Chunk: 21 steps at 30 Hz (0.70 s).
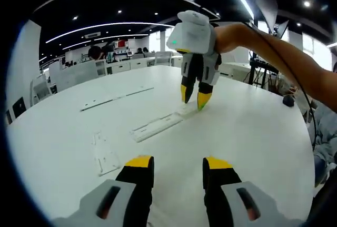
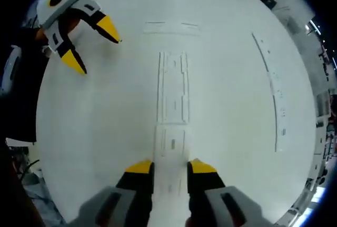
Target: Locate the socket holder cover, grip the socket holder cover, clip it into the socket holder slot.
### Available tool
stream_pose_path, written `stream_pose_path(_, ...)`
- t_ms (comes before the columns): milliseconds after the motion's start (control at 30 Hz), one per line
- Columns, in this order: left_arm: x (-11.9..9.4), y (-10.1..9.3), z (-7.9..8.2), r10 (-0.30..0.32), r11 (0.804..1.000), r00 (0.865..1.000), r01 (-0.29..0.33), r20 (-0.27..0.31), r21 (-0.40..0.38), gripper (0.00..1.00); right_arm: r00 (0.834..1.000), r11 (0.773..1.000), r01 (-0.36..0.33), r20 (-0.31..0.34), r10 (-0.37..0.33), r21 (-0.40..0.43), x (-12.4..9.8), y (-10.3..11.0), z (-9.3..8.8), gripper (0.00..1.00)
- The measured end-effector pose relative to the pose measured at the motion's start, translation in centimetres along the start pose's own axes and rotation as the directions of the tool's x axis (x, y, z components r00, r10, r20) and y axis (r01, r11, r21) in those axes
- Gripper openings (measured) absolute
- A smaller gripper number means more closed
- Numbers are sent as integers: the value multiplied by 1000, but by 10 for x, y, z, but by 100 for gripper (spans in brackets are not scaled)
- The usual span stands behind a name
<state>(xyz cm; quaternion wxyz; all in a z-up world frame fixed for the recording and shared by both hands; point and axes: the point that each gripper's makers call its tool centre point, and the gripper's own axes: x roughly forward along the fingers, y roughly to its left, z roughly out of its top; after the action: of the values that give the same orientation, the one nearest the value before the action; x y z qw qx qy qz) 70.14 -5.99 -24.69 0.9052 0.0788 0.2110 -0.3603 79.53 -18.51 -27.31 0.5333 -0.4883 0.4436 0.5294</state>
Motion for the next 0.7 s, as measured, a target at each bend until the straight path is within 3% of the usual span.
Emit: stream_pose_path(700,5,6,-2,20,1000,1000,-20,-7,-5,37,999,999,-24,-32,24,-21,8,6,5,26)
